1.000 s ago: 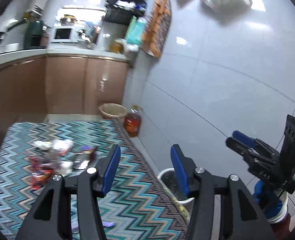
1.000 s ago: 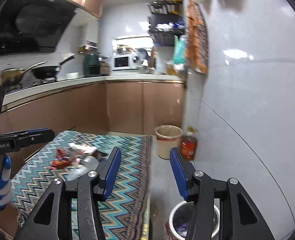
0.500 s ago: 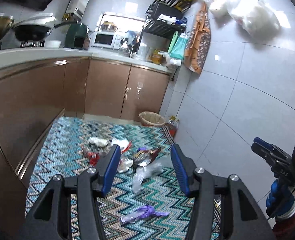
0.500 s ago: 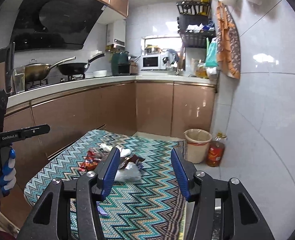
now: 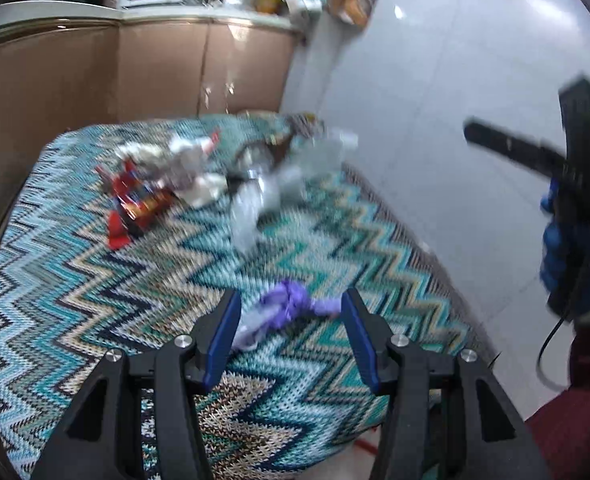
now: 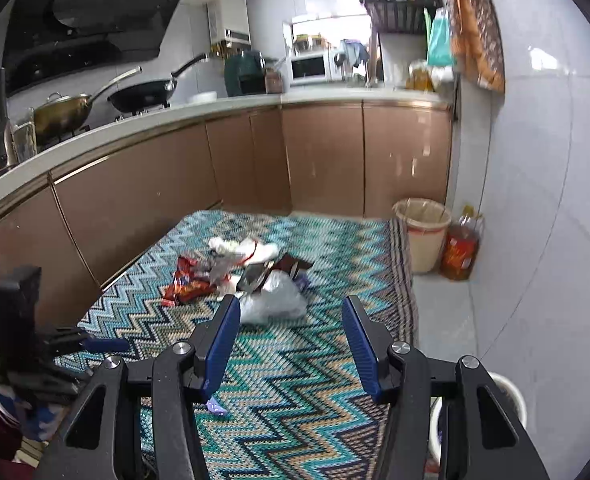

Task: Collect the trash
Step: 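Move both tools back over the table toward the remaining trash, then grasp the purple glove and plastic with the left tool while the right tool grasps a clear bag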

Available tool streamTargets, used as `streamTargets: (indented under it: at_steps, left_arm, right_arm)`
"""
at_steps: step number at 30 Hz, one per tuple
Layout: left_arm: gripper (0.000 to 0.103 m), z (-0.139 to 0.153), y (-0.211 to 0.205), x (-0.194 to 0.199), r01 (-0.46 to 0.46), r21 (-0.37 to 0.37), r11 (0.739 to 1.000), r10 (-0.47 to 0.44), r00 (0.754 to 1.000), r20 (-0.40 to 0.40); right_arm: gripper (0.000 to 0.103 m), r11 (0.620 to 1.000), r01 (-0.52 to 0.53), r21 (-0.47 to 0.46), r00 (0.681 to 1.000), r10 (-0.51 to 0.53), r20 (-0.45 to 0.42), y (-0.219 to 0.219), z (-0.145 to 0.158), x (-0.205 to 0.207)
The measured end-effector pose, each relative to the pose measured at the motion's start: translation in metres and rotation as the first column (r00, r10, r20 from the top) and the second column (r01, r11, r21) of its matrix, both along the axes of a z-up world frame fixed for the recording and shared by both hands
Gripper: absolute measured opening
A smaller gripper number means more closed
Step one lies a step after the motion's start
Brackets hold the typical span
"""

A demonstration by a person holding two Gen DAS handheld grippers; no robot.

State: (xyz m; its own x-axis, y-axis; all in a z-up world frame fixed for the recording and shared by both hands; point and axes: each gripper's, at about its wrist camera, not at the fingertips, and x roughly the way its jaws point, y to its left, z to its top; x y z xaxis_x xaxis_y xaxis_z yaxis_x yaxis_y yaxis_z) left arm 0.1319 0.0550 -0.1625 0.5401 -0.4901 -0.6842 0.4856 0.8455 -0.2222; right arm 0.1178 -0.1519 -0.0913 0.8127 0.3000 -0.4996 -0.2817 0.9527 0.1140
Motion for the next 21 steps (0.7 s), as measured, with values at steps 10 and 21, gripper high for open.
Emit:
streamTargets:
  at_steps: [10, 21]
  left_arm:
    - [0.050, -0.040, -0.008, 0.021, 0.045, 0.023, 0.999, -0.043, 0.996, -0.080]
    - [0.050, -0.053, -0.029, 0.042, 0.140, 0.037, 0.989, -0.135, 0.985, -0.107]
  right_arm:
    - [0.050, 0.998, -0.056, -0.022, 0.991, 0.053, -0.124, 0.029, -0.037, 0.043]
    - [0.052, 0.995, -0.098, -0.038, 0.980, 0.090, -0.176, 0.049, -0.056, 0.079]
